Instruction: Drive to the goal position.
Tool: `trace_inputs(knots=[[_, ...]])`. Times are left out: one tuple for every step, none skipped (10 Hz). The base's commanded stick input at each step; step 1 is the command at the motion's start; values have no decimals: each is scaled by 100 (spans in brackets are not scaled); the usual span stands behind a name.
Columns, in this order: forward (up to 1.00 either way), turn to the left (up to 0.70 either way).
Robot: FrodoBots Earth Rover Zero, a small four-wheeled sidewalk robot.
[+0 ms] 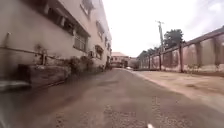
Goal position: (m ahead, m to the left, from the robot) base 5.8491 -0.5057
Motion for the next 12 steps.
trace_inputs(knots=[[70,0],[70,0],[70,0],[70,0],[70,0],[70,0],[70,0],[70,0],[70,0],[70,0],[70,0],[70,0]])
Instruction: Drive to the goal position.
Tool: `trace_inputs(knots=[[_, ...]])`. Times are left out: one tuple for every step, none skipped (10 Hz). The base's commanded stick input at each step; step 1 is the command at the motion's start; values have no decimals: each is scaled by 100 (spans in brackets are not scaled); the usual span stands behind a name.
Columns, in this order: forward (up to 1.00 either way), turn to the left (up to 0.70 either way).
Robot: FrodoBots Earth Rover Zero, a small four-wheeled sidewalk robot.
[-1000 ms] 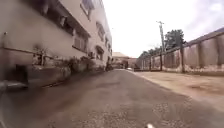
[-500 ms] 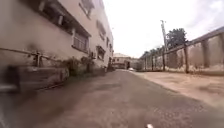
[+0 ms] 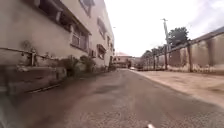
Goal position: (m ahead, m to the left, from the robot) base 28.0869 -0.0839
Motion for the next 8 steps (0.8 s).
trace_inputs(knots=[[70,0],[70,0],[70,0],[70,0],[70,0],[70,0],[70,0],[70,0]])
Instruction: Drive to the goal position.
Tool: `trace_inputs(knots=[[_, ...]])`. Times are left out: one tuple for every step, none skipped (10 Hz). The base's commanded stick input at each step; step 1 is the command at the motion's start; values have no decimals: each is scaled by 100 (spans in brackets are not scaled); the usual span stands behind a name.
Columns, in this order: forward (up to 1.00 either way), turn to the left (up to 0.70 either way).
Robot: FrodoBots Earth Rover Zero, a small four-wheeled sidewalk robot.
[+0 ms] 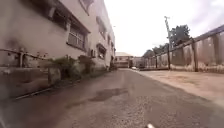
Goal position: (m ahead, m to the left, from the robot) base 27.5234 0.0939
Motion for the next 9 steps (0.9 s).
trace_inputs(knots=[[70,0],[70,0],[70,0],[70,0],[70,0],[70,0],[70,-3],[70,-13],[70,-24]])
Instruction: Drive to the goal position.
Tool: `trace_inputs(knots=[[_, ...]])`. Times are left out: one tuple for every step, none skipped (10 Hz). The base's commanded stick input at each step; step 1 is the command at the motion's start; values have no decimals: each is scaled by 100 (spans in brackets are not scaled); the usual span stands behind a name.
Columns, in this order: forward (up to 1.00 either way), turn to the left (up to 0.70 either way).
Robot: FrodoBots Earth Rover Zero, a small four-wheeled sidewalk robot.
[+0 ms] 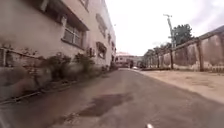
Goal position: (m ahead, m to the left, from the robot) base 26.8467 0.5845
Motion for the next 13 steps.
trace_inputs(knots=[[70,-31],[70,-35],[70,-35],[70,-35],[70,-33],[70,-27],[70,-19],[70,-13],[70,-8],[70,-1],[70,0],[70,0],[70,0]])
